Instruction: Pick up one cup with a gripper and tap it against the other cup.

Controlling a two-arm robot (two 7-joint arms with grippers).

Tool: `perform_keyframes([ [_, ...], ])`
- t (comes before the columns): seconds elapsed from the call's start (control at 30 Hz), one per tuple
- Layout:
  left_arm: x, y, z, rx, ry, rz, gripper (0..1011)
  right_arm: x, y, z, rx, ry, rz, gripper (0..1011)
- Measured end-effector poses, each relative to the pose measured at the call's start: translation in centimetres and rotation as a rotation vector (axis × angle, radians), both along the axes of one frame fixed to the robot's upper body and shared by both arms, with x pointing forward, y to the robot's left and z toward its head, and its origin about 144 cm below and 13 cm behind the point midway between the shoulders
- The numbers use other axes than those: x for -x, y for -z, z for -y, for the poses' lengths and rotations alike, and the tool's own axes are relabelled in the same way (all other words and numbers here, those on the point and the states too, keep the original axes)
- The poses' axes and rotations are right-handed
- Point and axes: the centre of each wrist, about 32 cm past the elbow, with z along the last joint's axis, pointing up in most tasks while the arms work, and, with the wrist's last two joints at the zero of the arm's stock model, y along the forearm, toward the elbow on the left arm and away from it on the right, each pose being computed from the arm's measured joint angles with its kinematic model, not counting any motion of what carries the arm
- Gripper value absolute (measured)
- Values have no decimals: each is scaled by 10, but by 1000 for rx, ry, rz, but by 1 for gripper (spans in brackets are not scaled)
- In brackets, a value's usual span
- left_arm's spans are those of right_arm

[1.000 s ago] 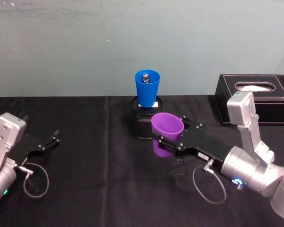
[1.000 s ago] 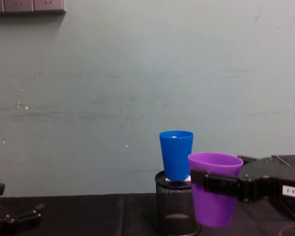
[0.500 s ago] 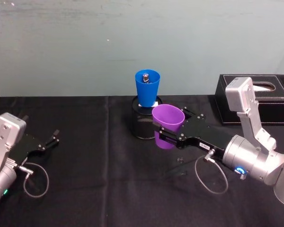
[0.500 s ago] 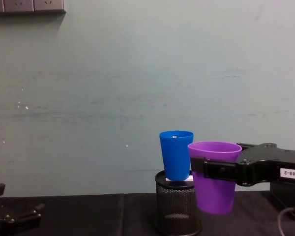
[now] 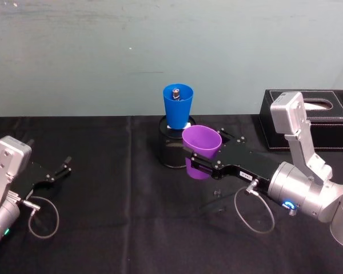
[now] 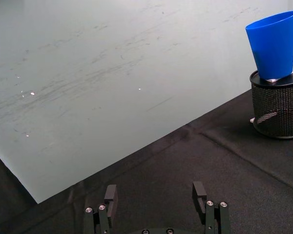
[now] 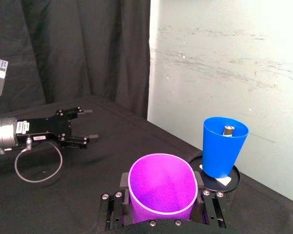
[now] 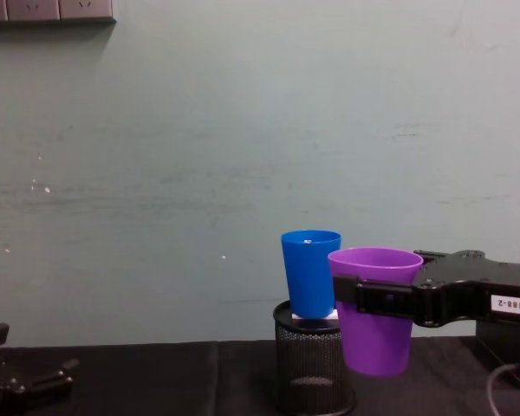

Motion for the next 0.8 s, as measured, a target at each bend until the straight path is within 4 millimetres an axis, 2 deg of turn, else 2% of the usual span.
perform_keyframes([
  [0.8, 0, 0, 0, 0, 0, 0, 1000, 0, 0, 0, -2, 1, -1, 729],
])
